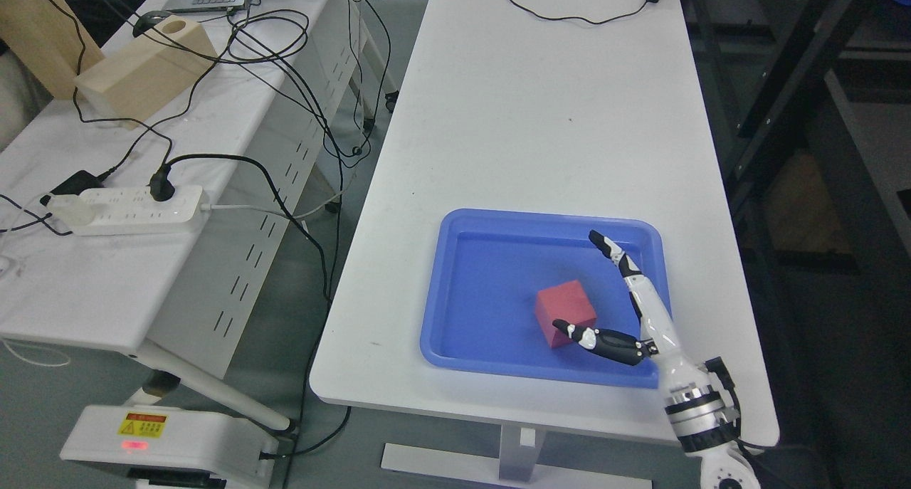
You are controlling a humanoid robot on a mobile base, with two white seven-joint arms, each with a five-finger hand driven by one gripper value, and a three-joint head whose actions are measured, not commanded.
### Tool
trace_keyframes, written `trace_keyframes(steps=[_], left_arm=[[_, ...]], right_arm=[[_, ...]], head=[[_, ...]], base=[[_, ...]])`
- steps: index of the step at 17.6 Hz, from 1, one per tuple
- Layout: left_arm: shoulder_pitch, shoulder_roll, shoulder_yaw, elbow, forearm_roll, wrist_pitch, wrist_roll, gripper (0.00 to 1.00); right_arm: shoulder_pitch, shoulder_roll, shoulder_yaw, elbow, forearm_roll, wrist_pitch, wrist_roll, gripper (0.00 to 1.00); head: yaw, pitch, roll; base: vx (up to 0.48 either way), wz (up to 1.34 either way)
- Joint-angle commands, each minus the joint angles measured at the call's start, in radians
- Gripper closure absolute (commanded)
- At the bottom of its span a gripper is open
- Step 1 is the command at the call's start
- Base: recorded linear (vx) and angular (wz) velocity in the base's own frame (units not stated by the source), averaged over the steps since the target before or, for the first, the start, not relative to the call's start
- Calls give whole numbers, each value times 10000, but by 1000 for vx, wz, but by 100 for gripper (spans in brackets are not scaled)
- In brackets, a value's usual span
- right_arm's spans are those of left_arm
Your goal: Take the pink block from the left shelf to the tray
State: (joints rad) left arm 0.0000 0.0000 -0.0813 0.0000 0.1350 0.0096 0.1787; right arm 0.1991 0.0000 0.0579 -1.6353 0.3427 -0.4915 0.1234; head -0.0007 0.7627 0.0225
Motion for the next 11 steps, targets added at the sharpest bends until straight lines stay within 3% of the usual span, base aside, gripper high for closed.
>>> trace_keyframes(steps=[1, 8, 11], left_arm=[[-291, 175, 0, -174, 0, -4, 7, 0], [-291, 175, 0, -174, 0, -4, 7, 0], [-291, 175, 0, -174, 0, -4, 7, 0]], right_arm=[[3, -175, -564, -15, -5067, -638, 177, 1], [126, -175, -1267, 1, -5068, -210, 147, 1], [157, -175, -1698, 1, -5068, 830, 162, 1]], head=[[0, 0, 0], [0, 0, 0], [0, 0, 0]], base=[[-22, 0], [-86, 0], [-146, 11]])
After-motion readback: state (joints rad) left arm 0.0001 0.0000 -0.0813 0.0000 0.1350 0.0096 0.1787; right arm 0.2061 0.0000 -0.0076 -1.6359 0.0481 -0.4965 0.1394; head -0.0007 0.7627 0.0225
